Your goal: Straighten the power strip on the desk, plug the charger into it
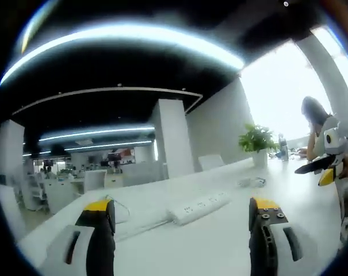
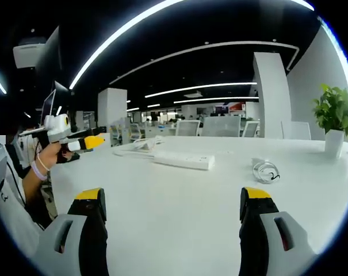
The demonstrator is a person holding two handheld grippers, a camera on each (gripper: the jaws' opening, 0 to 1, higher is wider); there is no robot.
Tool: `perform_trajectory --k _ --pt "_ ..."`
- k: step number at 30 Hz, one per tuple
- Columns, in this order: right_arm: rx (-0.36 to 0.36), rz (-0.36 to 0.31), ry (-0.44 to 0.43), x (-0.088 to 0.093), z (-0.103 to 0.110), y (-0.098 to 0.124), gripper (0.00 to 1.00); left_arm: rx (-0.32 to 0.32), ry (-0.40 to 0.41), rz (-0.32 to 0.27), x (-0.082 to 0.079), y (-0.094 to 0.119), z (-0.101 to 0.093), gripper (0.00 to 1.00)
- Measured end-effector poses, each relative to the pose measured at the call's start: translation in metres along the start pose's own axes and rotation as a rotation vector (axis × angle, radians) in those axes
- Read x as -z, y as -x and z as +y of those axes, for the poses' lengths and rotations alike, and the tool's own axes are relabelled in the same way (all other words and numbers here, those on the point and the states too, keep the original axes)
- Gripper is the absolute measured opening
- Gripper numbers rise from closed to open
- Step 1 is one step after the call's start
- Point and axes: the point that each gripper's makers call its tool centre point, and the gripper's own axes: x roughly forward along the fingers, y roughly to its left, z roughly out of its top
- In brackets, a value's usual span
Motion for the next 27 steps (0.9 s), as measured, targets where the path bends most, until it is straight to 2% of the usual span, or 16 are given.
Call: perform_trajectory --k 11,19,27 --pt "0.006 -0.001 0.01 0.002 -0.004 0.001 0.98 -0.028 0.003 0.038 0.016 0.012 -0.002 0.99" --pt "0.033 -0.005 0.006 0.002 -0.013 0.002 0.98 -0.047 0.074 0.033 0.026 0.021 0.0 0.99" --pt "0.061 -0.009 0.048 -0.007 -0.021 0.002 0.98 -0.061 0.121 0.049 0.042 0.029 -0.002 0.99"
